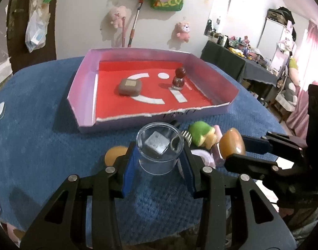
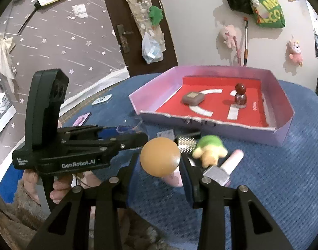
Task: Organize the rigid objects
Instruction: 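Carry the sponge with the right tool into the box while the left tool carries the clear cup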
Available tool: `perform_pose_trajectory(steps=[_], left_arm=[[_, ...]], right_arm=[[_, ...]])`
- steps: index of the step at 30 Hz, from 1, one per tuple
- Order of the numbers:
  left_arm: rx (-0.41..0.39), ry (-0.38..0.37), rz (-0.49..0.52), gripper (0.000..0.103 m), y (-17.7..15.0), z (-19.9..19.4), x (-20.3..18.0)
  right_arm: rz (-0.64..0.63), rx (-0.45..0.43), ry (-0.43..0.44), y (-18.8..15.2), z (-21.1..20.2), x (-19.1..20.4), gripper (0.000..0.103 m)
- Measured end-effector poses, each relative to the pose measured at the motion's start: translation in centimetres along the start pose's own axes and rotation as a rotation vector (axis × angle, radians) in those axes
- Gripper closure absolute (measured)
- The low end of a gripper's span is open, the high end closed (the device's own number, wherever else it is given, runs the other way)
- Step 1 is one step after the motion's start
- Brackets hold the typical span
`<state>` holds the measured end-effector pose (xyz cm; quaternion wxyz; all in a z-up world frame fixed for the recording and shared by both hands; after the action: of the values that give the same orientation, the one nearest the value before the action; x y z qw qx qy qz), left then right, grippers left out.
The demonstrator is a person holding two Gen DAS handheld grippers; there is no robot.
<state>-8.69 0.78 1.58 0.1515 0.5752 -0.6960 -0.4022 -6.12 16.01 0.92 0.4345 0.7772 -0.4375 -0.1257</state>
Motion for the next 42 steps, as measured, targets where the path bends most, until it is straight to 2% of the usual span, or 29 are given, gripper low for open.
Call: perform_pose_trajectory(steps=[11, 25, 42], left_arm=[[-0.023, -0.026, 0.045, 0.065, 3.5, 0.9, -0.7], [-0.009, -0.046, 0.043, 0.065, 6.8, 3.3, 0.1], [0.017, -0.019, 0.037, 0.065, 9.0, 5.9, 2.0]], right_arm=[[0.014, -0.034, -0.019, 2.7, 0.2, -2.3, 0.063], [0.039, -0.036, -0.048, 6.2, 1.6, -6.0, 0.063], [0.085, 0.038, -0.066, 7.7, 5.1, -9.2, 0.063]])
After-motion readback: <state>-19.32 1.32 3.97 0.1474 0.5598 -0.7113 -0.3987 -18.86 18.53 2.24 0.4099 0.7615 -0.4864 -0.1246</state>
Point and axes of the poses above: each gripper's, at about its wrist camera, not at the fingertips, and z roughly the way its jaws point, x to its left, y to its top, the point moved 6 cm from there along z, roughly the way its jaws point, and after that the axes turned 6 degrees about -y, right-handed, at the moved point
